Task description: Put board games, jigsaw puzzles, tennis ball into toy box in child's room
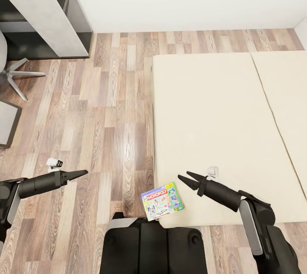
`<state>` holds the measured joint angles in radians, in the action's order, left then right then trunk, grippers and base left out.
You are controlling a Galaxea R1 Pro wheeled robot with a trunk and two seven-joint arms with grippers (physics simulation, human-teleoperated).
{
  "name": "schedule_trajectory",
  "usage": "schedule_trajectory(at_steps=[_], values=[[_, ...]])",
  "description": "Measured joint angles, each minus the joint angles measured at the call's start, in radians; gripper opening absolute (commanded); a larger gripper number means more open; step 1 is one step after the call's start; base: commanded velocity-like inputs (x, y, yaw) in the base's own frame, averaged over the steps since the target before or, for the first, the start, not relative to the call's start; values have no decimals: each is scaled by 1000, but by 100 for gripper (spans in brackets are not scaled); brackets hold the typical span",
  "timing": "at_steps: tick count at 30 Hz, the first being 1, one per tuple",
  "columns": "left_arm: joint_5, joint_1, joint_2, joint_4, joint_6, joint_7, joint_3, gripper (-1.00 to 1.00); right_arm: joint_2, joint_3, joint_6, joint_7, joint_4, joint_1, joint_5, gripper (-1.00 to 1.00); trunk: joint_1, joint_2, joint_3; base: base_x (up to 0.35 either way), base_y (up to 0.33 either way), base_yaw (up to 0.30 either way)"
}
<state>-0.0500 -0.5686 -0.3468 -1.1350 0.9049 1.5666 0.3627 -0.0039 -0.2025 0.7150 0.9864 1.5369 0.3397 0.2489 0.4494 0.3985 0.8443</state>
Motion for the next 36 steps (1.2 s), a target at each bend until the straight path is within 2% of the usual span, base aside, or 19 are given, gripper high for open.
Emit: schedule_trajectory(at_steps=[8, 18, 27, 36], values=[[0, 1, 0, 0, -1, 0, -1, 100, 2, 0, -47, -8, -48, -1, -2, 100, 0, 0, 0, 0, 0, 0], [0, 1, 1, 0, -1, 0, -1, 100, 1, 1, -48, -19, -62, 0, 0, 100, 0, 0, -1, 0, 0, 0], [0, 1, 2, 1, -1, 0, -2, 100, 2, 2, -97, -18, -66, -1, 0, 100, 0, 0, -14, 0, 0, 0], [-1, 1, 2, 7, -1, 0, -1, 100, 1, 1, -106, -16, -66, -1, 5, 100, 0, 0, -28, 0, 0, 0]])
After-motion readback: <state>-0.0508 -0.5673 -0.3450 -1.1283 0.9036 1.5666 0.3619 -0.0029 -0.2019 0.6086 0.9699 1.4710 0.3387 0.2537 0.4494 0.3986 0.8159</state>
